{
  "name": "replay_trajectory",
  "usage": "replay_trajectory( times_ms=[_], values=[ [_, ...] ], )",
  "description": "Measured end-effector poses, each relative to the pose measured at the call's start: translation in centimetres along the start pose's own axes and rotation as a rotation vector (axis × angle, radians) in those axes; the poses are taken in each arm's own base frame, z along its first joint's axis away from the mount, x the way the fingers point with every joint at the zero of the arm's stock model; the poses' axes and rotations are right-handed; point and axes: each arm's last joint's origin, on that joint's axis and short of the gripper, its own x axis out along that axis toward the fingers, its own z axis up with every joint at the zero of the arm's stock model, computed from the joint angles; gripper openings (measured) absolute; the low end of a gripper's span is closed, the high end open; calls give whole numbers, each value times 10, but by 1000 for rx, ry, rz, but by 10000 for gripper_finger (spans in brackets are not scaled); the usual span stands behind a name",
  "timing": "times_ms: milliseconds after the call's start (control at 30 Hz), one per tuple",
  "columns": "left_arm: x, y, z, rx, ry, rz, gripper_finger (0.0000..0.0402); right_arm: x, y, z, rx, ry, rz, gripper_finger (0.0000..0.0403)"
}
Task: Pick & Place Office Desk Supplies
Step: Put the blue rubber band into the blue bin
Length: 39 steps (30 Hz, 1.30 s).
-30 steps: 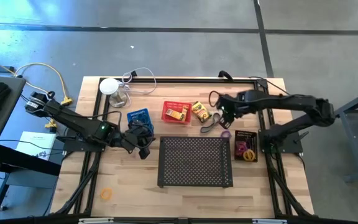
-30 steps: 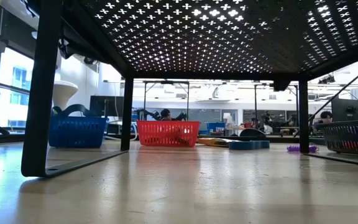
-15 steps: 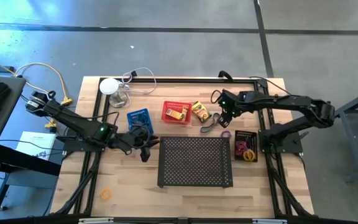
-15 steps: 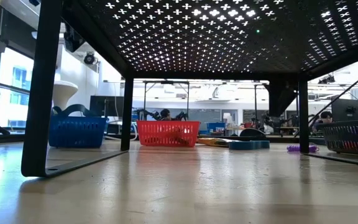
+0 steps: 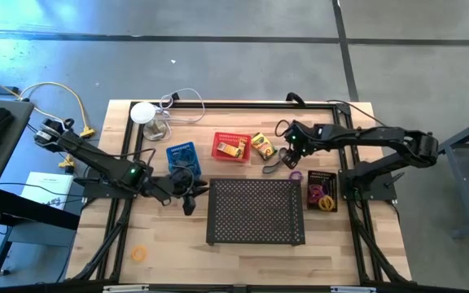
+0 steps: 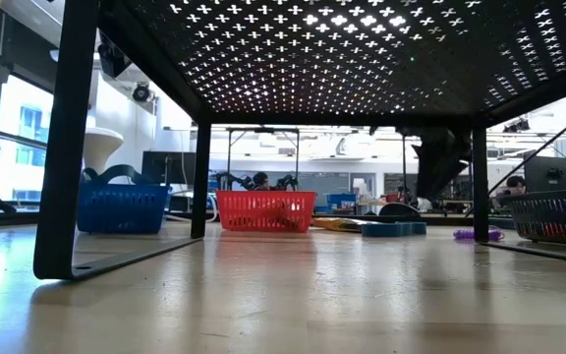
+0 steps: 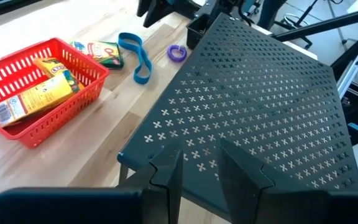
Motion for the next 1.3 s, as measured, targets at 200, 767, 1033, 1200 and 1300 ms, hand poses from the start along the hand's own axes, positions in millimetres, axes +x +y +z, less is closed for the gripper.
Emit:
replay_trajectory(
  times_ms=[200,767,1033,1200,1300],
  values=[
    [6,-2,-3,16,0,1,90,11,-1,-8,7,-20,36,174],
    [16,-7,-6,18,-16,-8,90,52,1,-6,9,-38,-52,174],
    [16,-7,-6,18,-16,-8,90,61,2,-6,2,-22,-50,154],
    [16,-7,-6,19,-16,-8,90,61,2,-5,4,-33,-52,75],
    [16,-7,-6,19,-16,-8,90,61,1,-5,2,-43,-83,16]
  ],
)
